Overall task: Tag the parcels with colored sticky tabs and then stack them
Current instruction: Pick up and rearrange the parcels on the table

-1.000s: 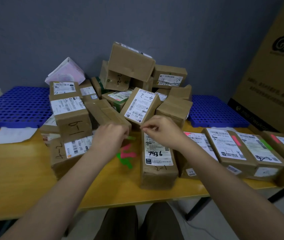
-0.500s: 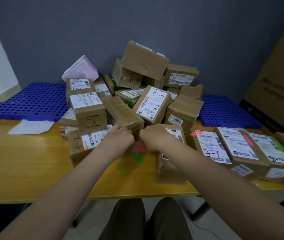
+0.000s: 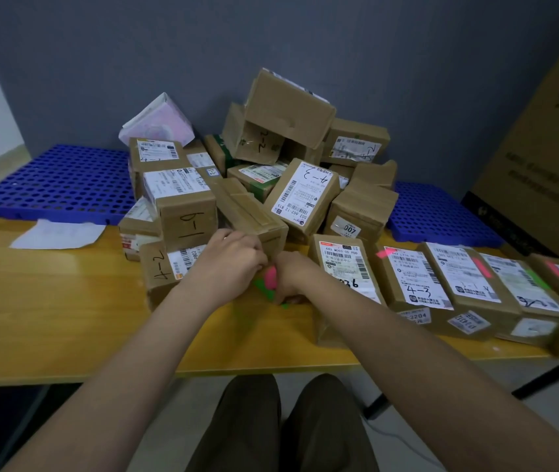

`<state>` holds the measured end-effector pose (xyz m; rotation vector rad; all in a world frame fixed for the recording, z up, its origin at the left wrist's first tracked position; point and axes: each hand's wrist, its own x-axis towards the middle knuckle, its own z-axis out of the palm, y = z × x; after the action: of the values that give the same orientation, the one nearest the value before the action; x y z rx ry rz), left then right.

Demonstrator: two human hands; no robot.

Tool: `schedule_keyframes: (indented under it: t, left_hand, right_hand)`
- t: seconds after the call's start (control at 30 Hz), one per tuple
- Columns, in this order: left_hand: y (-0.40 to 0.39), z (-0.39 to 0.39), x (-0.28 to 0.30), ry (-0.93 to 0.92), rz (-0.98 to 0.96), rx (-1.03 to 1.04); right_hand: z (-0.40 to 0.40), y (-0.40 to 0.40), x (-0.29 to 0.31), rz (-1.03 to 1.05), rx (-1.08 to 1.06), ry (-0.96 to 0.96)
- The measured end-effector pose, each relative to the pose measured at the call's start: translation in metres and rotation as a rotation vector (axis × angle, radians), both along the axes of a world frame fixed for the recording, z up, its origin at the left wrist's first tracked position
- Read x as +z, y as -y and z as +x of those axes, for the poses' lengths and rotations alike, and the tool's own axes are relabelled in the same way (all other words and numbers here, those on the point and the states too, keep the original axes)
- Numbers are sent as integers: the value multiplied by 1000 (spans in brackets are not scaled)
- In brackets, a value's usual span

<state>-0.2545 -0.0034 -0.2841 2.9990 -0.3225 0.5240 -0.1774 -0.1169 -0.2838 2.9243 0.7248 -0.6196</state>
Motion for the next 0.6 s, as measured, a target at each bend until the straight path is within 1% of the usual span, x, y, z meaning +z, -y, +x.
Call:
schedule_keyframes:
  t: [0.1,0.2,0.3,0.37,0.47,0.6]
  left_hand:
    - [-2,-2,1,45,-58,-9]
    - [-4,-2,3,49,-80,25]
    - [-4,-1,6,77,-155,64]
    - [-2,1,7,102,-266,94]
    - [7,4,11,106,-491,121]
    - [20,19,13,-35,-736,67]
  right_hand:
    - [-3,1,-2,-25,41,67]
    - [-4,4,2,-18,101,145]
    - [-2,7,15,37,159,210]
    - [1,14,26,126,161,211]
    - [5,31,42,319,112,195]
    - [9,53,49,596,40,177]
